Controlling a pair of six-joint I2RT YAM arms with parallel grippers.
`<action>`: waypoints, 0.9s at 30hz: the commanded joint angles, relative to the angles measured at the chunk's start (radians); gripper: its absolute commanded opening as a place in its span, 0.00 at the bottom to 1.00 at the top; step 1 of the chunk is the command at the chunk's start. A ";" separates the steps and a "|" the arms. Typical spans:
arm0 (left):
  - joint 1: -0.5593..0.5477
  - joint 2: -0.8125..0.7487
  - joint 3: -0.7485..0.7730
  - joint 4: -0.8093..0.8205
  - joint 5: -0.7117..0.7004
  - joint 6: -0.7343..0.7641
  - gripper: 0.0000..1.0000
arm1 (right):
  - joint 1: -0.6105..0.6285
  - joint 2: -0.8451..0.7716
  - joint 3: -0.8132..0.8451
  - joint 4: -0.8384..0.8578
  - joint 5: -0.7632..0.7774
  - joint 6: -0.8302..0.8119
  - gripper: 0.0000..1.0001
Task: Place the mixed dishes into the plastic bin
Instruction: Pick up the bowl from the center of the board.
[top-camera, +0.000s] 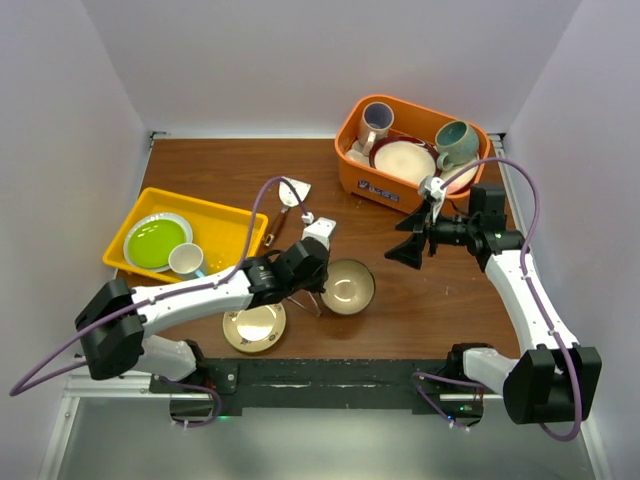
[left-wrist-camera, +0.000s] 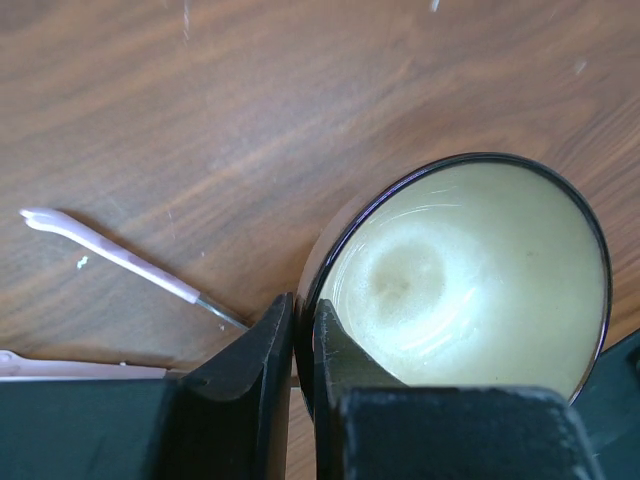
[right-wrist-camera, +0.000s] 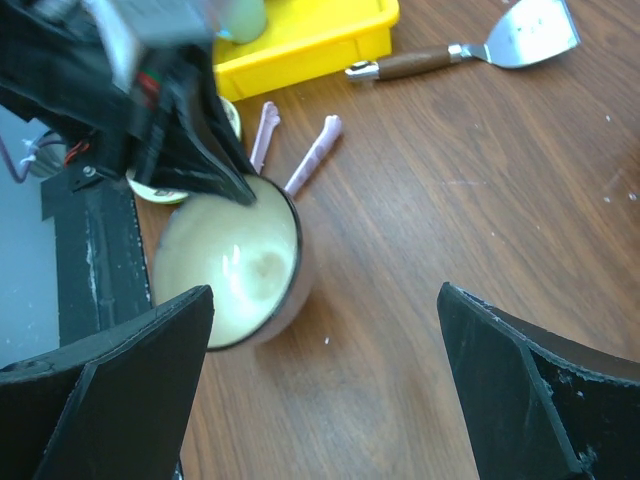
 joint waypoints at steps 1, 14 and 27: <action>-0.004 -0.097 0.011 0.177 -0.088 -0.091 0.00 | 0.017 0.015 0.052 -0.057 0.080 0.004 0.98; -0.011 -0.063 0.117 0.068 -0.315 -0.341 0.00 | 0.310 0.133 0.295 -0.212 0.539 0.174 0.98; -0.030 -0.014 0.206 0.014 -0.398 -0.445 0.00 | 0.497 0.238 0.335 -0.151 0.886 0.291 0.86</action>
